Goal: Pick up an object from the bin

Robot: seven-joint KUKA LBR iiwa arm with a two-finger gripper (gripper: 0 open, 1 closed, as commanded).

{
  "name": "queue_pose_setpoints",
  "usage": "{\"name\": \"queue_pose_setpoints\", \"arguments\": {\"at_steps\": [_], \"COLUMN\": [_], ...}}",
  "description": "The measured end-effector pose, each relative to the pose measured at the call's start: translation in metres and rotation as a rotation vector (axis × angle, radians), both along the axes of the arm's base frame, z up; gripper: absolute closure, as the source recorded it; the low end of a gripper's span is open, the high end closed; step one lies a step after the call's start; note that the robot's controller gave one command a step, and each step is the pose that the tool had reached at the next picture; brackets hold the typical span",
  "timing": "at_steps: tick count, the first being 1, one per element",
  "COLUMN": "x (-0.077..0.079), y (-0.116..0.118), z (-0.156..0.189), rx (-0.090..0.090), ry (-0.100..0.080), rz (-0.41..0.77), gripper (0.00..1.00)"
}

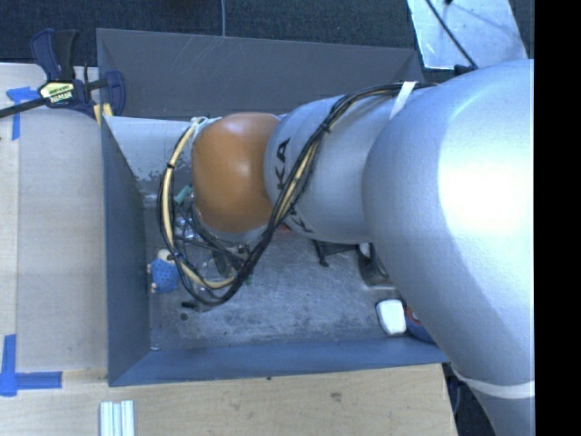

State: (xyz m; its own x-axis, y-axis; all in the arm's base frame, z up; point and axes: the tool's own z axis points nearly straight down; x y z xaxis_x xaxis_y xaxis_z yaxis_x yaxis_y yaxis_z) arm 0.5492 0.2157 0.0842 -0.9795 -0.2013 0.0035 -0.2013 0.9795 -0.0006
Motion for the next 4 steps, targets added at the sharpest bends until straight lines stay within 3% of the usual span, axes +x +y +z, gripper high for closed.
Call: {"name": "queue_pose_setpoints", "arguments": {"at_steps": [1, 2, 3, 4], "x": [0.002, 0.002, 0.002, -0.033], "y": [0.000, 0.000, 0.000, 0.025], "z": [0.003, 0.003, 0.003, 0.085], "rx": [0.002, 0.002, 0.002, 0.005], "ry": [-0.007, -0.005, -0.006, -0.010], "rz": [-0.002, -0.002, -0.003, -0.192], "gripper": [1.00, 0.00, 1.00, 1.00]}}
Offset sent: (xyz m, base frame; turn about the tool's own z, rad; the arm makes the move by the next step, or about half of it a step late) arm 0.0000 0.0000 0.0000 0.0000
